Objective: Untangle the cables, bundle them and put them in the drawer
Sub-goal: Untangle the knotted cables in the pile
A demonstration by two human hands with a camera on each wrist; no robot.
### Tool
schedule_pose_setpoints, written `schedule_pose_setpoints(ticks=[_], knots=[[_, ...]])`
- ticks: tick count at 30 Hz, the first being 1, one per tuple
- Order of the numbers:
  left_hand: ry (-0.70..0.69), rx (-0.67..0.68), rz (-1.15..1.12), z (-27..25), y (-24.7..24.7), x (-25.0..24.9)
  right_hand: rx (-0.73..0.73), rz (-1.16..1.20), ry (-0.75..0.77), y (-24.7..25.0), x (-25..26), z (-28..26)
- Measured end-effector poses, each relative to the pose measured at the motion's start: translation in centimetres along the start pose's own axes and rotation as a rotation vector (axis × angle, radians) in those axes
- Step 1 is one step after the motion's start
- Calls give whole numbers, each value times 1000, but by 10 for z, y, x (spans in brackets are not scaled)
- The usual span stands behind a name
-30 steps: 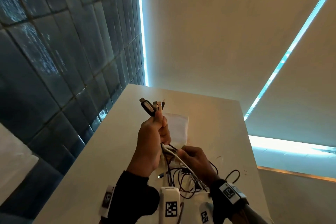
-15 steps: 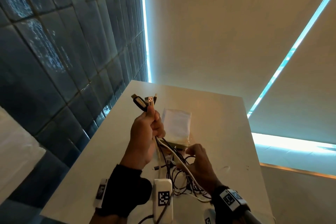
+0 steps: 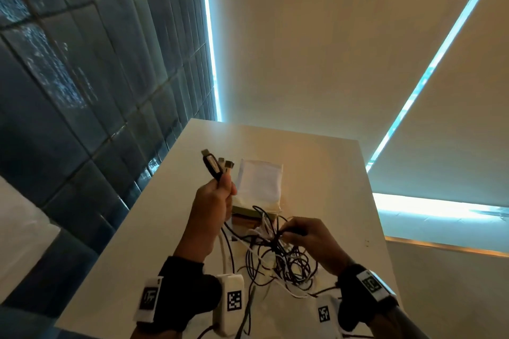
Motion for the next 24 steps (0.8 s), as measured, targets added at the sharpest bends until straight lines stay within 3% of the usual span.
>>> schedule_pose_setpoints(ticks=[6, 12, 16, 18, 20, 22, 24], knots=[[-7, 54, 486, -3, -24, 27, 32, 124, 61, -7, 44, 4], [13, 119, 623, -4, -34, 30, 112, 149, 166, -13, 81, 9], [83, 274, 309, -5, -46, 31, 87, 152, 217, -14, 88, 9], [165, 268, 127, -7, -48, 32, 55, 106, 232, -15, 89, 10], [224, 197, -27, -4, -47, 34, -77, -109, 297, -12, 93, 9], [267, 148, -115, -2, -46, 37, -305, -343, 434, -6, 102, 2], [282, 142, -158, -2, -46, 37, -380, -375, 528, -5, 110, -11]])
Point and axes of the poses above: each hand's wrist, its own z-axis towards the middle knuckle, its own y-axis out of the back of the hand, x = y × z, the point moved 4 cm from there along z, towards the middle knuckle, and after that the axes turned 11 degrees about z, right-handed, at the moved point
